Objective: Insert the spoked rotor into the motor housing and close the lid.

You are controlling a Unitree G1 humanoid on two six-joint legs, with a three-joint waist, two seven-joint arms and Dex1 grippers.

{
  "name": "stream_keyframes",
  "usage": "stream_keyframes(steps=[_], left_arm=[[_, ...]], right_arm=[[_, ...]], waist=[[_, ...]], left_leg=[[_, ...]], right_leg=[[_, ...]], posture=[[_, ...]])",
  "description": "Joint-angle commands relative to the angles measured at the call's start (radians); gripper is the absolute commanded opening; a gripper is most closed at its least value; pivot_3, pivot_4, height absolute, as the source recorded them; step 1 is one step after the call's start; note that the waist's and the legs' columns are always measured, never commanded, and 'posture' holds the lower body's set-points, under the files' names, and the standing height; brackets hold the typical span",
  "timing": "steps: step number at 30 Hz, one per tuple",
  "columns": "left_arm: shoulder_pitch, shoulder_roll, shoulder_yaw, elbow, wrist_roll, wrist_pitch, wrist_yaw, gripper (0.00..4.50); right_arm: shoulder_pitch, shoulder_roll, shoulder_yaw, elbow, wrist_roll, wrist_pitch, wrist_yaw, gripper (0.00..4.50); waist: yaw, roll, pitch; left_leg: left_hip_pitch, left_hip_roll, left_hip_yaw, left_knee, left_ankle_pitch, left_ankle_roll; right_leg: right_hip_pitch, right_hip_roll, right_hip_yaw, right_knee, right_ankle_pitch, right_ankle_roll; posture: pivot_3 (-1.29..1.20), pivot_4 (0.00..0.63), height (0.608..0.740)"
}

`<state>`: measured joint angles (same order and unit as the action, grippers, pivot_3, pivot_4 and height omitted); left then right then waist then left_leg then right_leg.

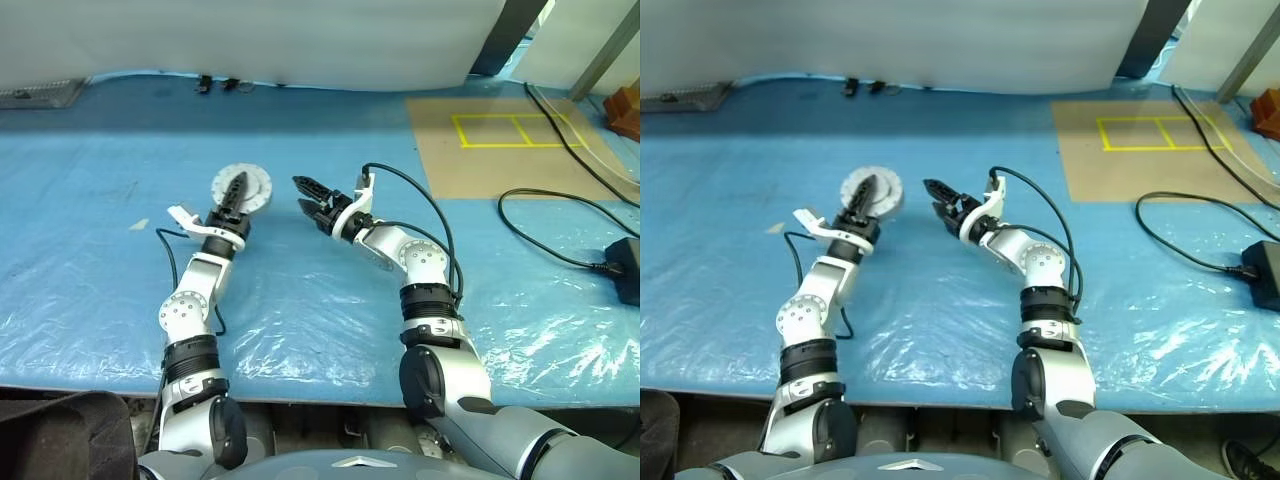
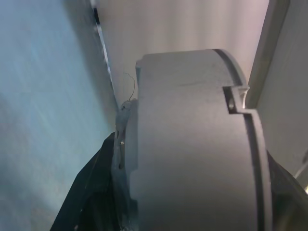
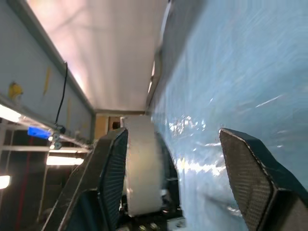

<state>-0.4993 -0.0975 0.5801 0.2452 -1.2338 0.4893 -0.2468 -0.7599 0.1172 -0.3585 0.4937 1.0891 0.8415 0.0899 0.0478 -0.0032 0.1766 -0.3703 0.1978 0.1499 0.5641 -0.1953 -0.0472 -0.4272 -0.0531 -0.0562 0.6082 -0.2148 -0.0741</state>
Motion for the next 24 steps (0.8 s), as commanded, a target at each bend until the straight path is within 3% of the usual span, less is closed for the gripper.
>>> stream_keyframes(steps=[1, 13, 24], left_arm=[[-0.078, 0.033, 0.063, 0.061, 0.007, -0.139, -0.027, 2.77], [-0.340, 0.337, 0.218, 0.787, 0.230, -0.657, -0.081, 2.77], [-0.339, 0.359, 0.230, 0.863, 0.297, -0.697, -0.085, 2.77]], right_arm=[[-0.026, 0.046, 0.004, -0.025, -0.015, -0.028, 0.011, 3.08], [-0.007, 0.045, 0.034, -0.085, -0.029, 0.010, 0.033, 3.08], [-0.001, 0.050, 0.040, -0.087, -0.042, 0.003, 0.042, 3.08]], waist=[[-0.001, 0.000, 0.000], [0.005, -0.007, 0.002], [0.025, -0.007, 0.002]], left_leg=[[0.000, 0.000, 0.000, 0.000, 0.000, 0.000], [0.001, -0.001, -0.002, 0.000, 0.000, 0.001], [0.001, -0.001, -0.002, 0.001, 0.000, 0.000]], right_leg=[[0.000, 0.000, 0.000, 0.000, 0.000, 0.000], [0.000, 0.000, 0.000, -0.001, 0.001, 0.002], [0.000, -0.001, 0.000, 0.001, 0.001, 0.002]], posture=[[0.00, 0.150, 0.740], [0.00, 0.150, 0.740], [0.00, 0.150, 0.740]])
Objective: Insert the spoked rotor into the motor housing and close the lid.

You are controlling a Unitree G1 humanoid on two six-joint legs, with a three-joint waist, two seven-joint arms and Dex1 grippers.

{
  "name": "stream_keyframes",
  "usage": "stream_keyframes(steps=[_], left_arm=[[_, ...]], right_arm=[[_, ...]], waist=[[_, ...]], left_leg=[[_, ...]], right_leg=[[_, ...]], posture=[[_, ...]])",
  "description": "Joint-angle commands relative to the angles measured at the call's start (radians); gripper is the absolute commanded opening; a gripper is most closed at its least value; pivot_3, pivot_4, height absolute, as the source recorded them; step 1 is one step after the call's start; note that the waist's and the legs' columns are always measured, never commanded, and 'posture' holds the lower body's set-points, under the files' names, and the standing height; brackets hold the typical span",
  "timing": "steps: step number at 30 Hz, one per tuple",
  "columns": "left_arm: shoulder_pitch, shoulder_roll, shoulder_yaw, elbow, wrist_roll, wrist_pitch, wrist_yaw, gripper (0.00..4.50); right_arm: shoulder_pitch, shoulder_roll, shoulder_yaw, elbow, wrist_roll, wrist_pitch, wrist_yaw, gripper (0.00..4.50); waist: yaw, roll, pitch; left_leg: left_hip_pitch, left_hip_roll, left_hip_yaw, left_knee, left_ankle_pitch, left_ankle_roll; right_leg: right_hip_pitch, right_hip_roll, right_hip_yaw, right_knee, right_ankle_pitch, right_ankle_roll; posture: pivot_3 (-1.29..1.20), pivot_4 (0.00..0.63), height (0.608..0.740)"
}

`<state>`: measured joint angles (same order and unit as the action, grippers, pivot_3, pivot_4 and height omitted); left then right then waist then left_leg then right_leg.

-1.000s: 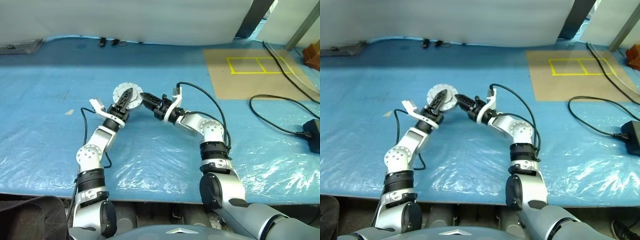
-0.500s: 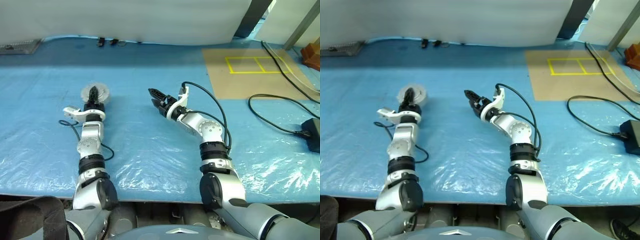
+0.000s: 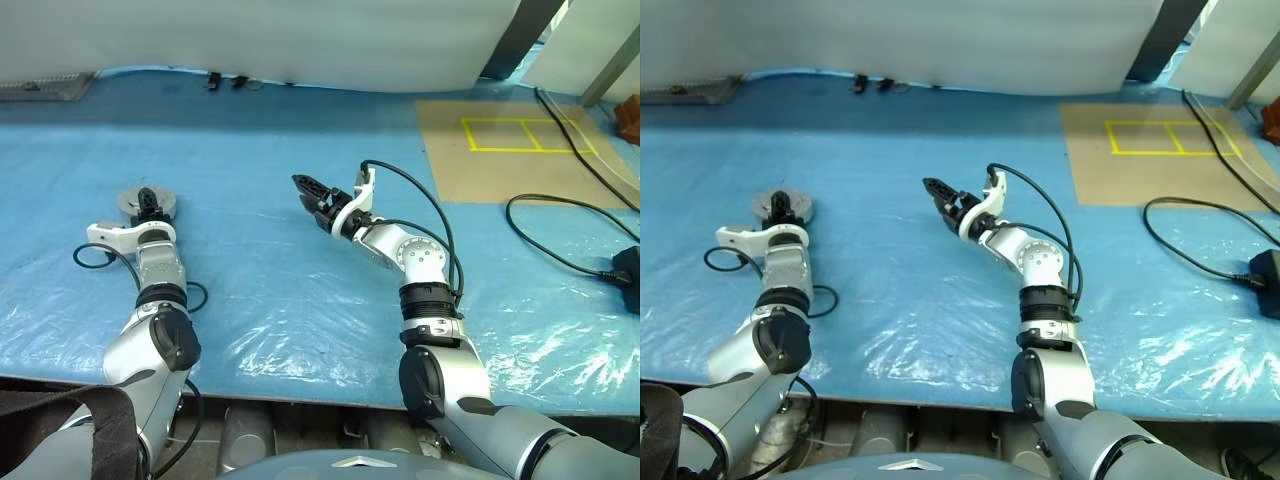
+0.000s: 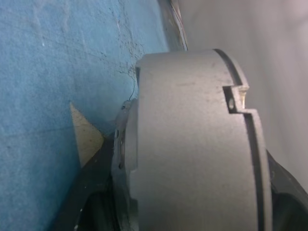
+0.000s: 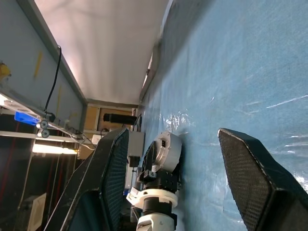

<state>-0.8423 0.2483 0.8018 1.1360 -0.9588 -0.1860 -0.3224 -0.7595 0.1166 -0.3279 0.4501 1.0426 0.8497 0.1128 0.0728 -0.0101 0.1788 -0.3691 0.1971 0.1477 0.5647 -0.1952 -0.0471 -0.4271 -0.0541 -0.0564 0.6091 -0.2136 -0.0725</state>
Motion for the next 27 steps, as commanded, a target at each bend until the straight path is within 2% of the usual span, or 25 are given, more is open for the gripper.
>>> stream_keyframes(steps=[1, 2, 3, 4, 7, 8, 13, 19, 23, 27], left_arm=[[0.012, 0.010, 0.011, -0.035, 0.024, -0.028, -0.004, 2.77], [0.018, 0.007, 0.015, -0.040, 0.024, -0.034, 0.002, 2.77], [0.025, 0.005, 0.021, -0.047, 0.023, -0.040, 0.007, 3.23], [0.030, 0.004, 0.026, -0.052, 0.022, -0.045, 0.012, 3.37], [0.047, -0.002, 0.046, -0.082, 0.025, -0.095, 0.044, 4.33], [0.055, -0.004, 0.055, -0.099, 0.026, -0.127, 0.054, 4.45], [0.111, -0.019, 0.044, -0.201, 0.079, -0.251, 0.104, 4.45], [0.240, 0.002, -0.115, -0.379, 0.261, -0.252, 0.062, 4.45], [0.336, 0.017, -0.257, -0.580, 0.298, -0.151, -0.110, 4.45], [0.408, 0.083, -0.480, -0.788, 0.346, 0.000, -0.371, 4.45]], right_arm=[[-0.001, 0.049, 0.014, -0.041, -0.002, -0.005, 0.024, 3.08], [-0.001, 0.047, 0.018, -0.040, -0.008, -0.005, 0.028, 3.08], [0.001, 0.045, 0.023, -0.038, -0.017, -0.005, 0.033, 3.12], [0.002, 0.043, 0.027, -0.039, -0.024, -0.006, 0.037, 3.12], [0.010, 0.035, 0.042, -0.046, -0.045, -0.004, 0.049, 3.12], [0.013, 0.030, 0.051, -0.048, -0.056, -0.003, 0.056, 3.12], [0.028, 0.020, 0.068, -0.054, -0.091, -0.002, 0.076, 3.12], [0.074, -0.040, 0.219, -0.132, -0.275, -0.079, 0.170, 3.12], [0.142, -0.121, 0.359, -0.237, -0.451, -0.240, 0.284, 3.12], [0.236, -0.245, 0.465, -0.318, -0.608, -0.402, 0.401, 3.12]], waist=[[-0.001, 0.000, 0.000], [-0.002, 0.000, 0.000], [-0.002, 0.000, 0.000], [-0.003, 0.000, 0.000], [-0.005, 0.000, 0.000], [-0.006, 0.000, 0.000], [-0.007, 0.000, 0.000], [0.002, -0.001, 0.000], [0.013, -0.002, 0.000], [0.024, -0.002, 0.000]], left_leg=[[0.000, 0.000, 0.000, 0.000, 0.000, 0.000], [0.000, 0.000, 0.000, 0.000, 0.000, 0.000], [0.001, 0.000, 0.000, 0.000, 0.000, 0.000], [0.001, 0.000, 0.000, 0.000, 0.000, 0.000], [0.002, 0.000, 0.000, 0.000, 0.000, 0.000], [0.002, 0.001, 0.001, 0.000, 0.000, 0.000], [0.003, 0.003, 0.001, 0.000, 0.000, 0.000], [0.003, 0.005, 0.001, 0.001, 0.000, 0.000], [0.003, 0.005, 0.001, 0.002, 0.000, 0.000], [0.003, 0.005, 0.001, 0.003, 0.000, 0.000]], right_leg=[[0.000, 0.000, 0.000, 0.000, 0.000, 0.000], [0.000, 0.000, 0.000, 0.000, 0.000, 0.000], [0.000, 0.000, 0.000, 0.000, 0.000, 0.000], [0.000, 0.000, 0.000, 0.001, 0.000, 0.000], [0.001, 0.000, 0.000, 0.002, 0.000, 0.000], [0.002, 0.000, 0.001, 0.002, 0.000, 0.000], [0.003, 0.000, 0.002, 0.001, 0.000, 0.000], [0.003, 0.000, 0.000, 0.000, 0.000, 0.000], [0.003, 0.000, -0.001, 0.001, 0.000, 0.000], [0.003, -0.001, -0.001, 0.001, 0.000, 0.000]], posture=[[0.00, 0.150, 0.740], [0.00, 0.150, 0.740], [0.00, 0.150, 0.740], [0.00, 0.150, 0.740], [0.00, 0.150, 0.740], [0.00, 0.150, 0.740], [0.00, 0.150, 0.740], [0.00, 0.150, 0.740], [0.00, 0.150, 0.740], [0.00, 0.150, 0.740]])
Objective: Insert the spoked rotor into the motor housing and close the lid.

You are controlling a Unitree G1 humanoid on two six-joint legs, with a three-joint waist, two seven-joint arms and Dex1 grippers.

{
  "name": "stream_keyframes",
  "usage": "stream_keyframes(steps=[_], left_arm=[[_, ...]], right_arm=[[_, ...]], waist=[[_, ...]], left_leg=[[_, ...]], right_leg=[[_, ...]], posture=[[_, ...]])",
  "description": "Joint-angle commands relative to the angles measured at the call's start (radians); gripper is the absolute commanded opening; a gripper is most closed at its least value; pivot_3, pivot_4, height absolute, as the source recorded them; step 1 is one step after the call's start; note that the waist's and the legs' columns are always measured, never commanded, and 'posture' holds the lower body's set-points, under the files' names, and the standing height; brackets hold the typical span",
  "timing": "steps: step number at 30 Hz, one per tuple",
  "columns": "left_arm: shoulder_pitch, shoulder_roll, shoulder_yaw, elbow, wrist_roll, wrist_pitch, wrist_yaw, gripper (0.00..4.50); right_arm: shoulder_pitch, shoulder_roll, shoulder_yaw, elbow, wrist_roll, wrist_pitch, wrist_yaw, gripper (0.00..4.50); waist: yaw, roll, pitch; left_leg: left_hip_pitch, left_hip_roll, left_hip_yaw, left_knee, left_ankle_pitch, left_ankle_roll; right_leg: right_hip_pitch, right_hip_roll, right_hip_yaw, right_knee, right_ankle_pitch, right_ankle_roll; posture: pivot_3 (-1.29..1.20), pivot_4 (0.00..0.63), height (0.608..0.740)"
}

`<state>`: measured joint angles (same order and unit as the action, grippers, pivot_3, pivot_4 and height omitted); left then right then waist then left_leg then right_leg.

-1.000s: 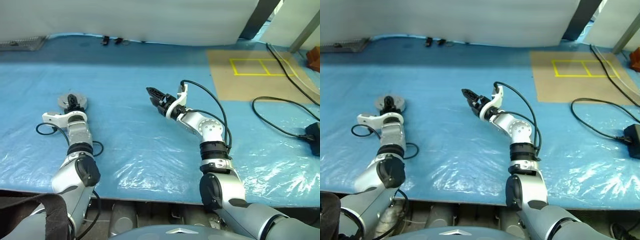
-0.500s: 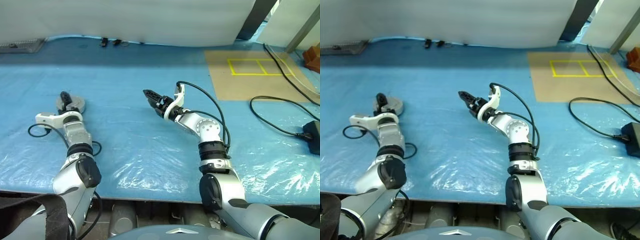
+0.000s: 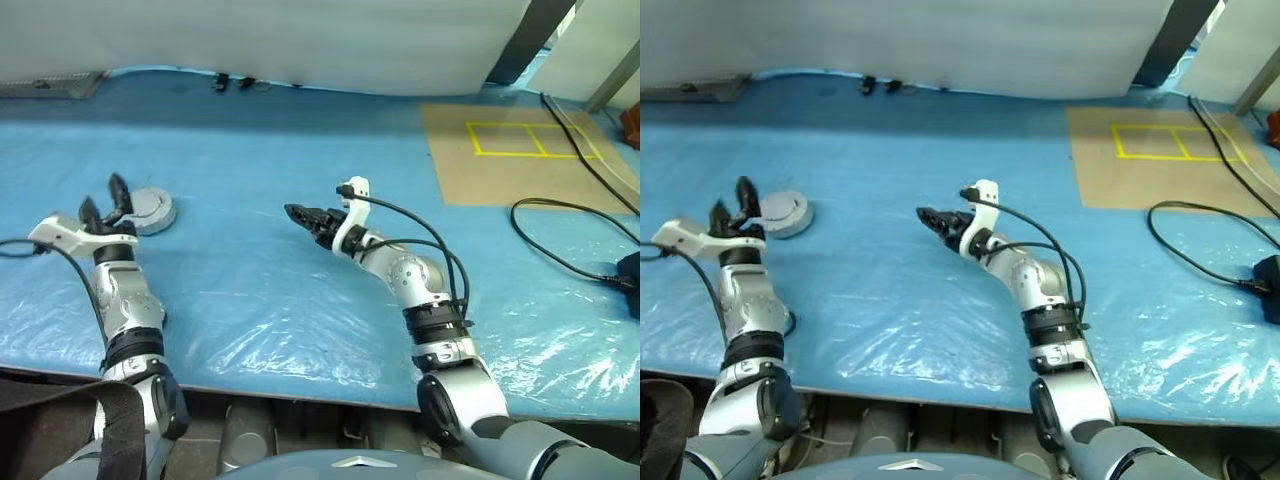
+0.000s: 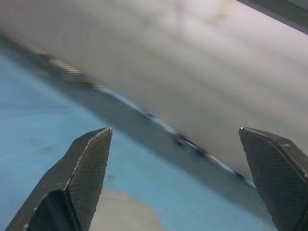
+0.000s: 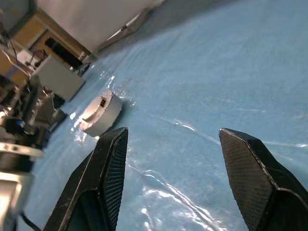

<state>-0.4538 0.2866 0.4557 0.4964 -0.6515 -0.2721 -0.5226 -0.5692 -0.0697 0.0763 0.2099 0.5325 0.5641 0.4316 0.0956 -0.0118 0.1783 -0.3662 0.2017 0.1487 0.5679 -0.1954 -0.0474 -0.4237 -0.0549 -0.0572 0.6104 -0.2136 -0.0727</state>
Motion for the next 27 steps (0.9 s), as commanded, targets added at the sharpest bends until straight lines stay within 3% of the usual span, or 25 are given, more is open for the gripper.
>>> stream_keyframes(steps=[1, 4, 7, 9, 10, 16, 27], left_arm=[[0.028, 0.059, -0.168, -0.182, 0.044, 0.113, -0.212, 4.45], [0.069, 0.131, -0.307, -0.258, 0.079, 0.216, -0.396, 4.45], [0.089, 0.163, -0.355, -0.265, 0.101, 0.242, -0.476, 4.50], [0.104, 0.152, -0.361, -0.268, 0.104, 0.241, -0.494, 4.50], [0.114, 0.147, -0.366, -0.268, 0.117, 0.229, -0.497, 4.50], [0.174, 0.104, -0.388, -0.309, 0.208, 0.165, -0.440, 4.50], [0.210, 0.091, -0.397, -0.393, 0.222, 0.213, -0.401, 4.50]], right_arm=[[0.066, -0.082, 0.082, -0.088, -0.130, -0.149, 0.102, 3.12], [0.146, -0.118, 0.075, -0.149, -0.136, -0.190, 0.145, 3.12], [0.210, -0.154, 0.099, -0.211, -0.176, -0.257, 0.196, 3.74], [0.253, -0.158, 0.087, -0.257, -0.178, -0.305, 0.208, 4.39], [0.267, -0.157, 0.077, -0.273, -0.176, -0.321, 0.208, 4.45], [0.317, -0.197, 0.049, -0.323, -0.168, -0.355, 0.245, 4.45], [0.321, -0.218, 0.068, -0.329, -0.171, -0.331, 0.295, 4.45]], waist=[[0.001, 0.000, 0.000], [-0.004, 0.000, 0.000], [-0.026, 0.001, 0.000], [-0.031, 0.001, 0.000], [-0.033, 0.001, 0.000], [-0.027, 0.001, 0.000], [-0.027, 0.001, 0.000]], left_leg=[[0.000, 0.000, 0.000, 0.000, 0.000, 0.000], [0.001, 0.000, 0.000, 0.000, 0.000, 0.000], [0.002, 0.000, 0.002, -0.002, 0.000, 0.000], [0.002, 0.000, 0.002, -0.002, 0.000, 0.000], [0.002, 0.001, 0.002, -0.002, 0.000, 0.000], [0.003, 0.000, 0.002, 0.001, 0.000, 0.001], [0.002, 0.001, 0.002, 0.001, 0.000, 0.001]], right_leg=[[0.000, 0.000, 0.000, 0.000, 0.000, 0.000], [0.000, 0.000, 0.001, 0.001, 0.000, 0.000], [0.000, 0.001, 0.004, 0.002, 0.000, -0.001], [0.000, 0.002, 0.004, 0.002, 0.000, -0.001], [0.000, 0.002, 0.004, 0.002, -0.002, -0.004], [0.001, 0.001, 0.004, 0.001, -0.002, -0.006], [0.002, 0.001, 0.003, 0.002, -0.002, -0.007]], posture=[[0.00, 0.150, 0.740], [0.00, 0.150, 0.740], [0.00, 0.150, 0.740], [0.00, 0.150, 0.740], [0.00, 0.150, 0.740], [0.00, 0.150, 0.740], [0.00, 0.150, 0.740]])
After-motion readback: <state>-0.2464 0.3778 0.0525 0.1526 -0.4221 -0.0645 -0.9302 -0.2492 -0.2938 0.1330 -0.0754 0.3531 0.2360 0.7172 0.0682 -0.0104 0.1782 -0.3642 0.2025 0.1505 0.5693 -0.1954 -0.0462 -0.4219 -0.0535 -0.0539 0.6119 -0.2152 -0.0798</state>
